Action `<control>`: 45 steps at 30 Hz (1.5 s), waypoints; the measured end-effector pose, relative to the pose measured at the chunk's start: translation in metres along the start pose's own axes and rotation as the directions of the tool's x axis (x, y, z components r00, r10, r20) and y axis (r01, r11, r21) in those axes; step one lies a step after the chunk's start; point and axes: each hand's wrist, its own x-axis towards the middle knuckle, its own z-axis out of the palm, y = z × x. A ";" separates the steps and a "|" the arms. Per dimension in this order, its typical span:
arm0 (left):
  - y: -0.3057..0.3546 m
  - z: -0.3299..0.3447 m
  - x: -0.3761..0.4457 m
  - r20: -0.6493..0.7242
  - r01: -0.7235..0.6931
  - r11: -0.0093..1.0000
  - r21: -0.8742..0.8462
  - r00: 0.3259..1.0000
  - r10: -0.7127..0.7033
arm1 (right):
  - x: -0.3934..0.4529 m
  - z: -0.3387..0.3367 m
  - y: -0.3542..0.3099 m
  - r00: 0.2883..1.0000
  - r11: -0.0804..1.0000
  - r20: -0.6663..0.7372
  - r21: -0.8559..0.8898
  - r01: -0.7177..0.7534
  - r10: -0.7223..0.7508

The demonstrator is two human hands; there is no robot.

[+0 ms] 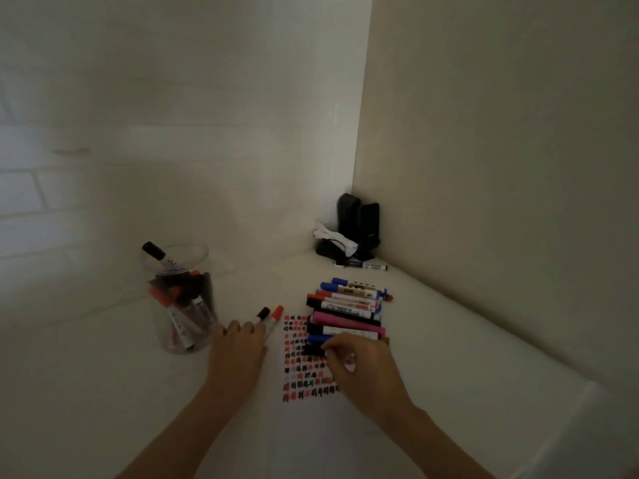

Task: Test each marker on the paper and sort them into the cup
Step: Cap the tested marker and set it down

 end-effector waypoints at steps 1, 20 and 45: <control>0.002 -0.001 0.000 0.025 0.015 1.000 -0.007 1.000 -0.015 | -0.002 0.000 0.003 1.000 1.000 0.004 -0.003 -0.012 0.012; 0.054 -0.053 -0.055 0.163 0.178 0.140 -0.974 0.980 -0.113 | 0.007 0.016 0.000 0.996 0.991 -0.080 0.124 0.046 -0.037; 0.038 -0.061 -0.065 0.021 -0.042 0.424 -0.905 0.990 0.143 | -0.015 -0.002 -0.027 0.846 0.504 0.298 0.698 -0.509 0.442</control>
